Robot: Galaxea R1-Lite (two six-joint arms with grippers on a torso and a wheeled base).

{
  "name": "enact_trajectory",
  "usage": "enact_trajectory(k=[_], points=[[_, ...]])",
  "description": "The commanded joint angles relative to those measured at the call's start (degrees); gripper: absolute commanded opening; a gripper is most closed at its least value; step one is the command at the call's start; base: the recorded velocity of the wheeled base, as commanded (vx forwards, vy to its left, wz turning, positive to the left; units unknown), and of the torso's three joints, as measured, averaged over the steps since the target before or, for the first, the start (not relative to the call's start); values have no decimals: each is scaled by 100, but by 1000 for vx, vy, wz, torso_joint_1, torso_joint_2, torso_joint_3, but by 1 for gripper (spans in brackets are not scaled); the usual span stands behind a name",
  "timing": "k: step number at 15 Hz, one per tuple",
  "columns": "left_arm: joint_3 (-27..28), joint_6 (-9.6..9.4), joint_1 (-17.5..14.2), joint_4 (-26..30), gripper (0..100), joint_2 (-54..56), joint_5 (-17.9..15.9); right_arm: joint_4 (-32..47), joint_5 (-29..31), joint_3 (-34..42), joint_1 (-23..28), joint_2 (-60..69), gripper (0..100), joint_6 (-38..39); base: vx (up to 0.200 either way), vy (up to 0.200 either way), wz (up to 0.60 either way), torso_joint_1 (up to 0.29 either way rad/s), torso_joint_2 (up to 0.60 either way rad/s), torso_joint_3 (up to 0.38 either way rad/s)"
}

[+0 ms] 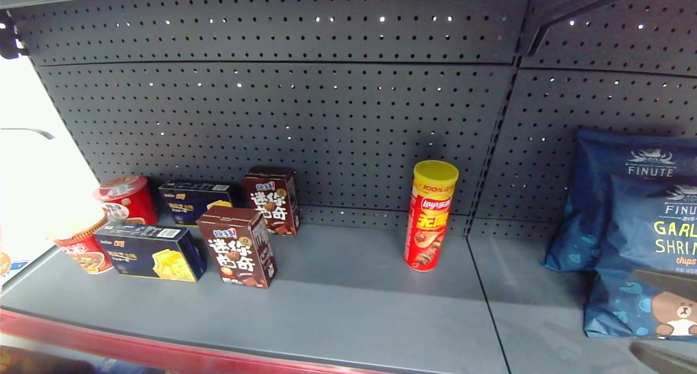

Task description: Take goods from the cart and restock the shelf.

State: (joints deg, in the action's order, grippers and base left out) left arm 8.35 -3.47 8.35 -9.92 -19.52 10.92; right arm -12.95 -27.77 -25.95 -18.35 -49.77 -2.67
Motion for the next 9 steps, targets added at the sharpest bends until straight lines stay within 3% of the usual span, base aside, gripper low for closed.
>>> enact_trajectory(k=[1, 4, 5, 9], points=[[0, 5, 9, -1, 0, 1, -2, -1105, 17, -208, -160, -1904, 100, -41, 0, 0, 0, 0, 0, 0], [-35, 5, 53, -1, 0, 1, -11, -1922, 26, -331, -143, -2739, 100, -76, 0, 0, 0, 0, 0, 0], [-123, 5, 237, -1, 0, 1, -2, -2116, -88, -490, -125, -3100, 100, -67, 0, 0, 0, 0, 0, 0], [-246, -4, 290, -1, 0, 132, -2, -2151, -501, -771, -108, -3741, 100, -76, 0, 0, 0, 0, 0, 0]])
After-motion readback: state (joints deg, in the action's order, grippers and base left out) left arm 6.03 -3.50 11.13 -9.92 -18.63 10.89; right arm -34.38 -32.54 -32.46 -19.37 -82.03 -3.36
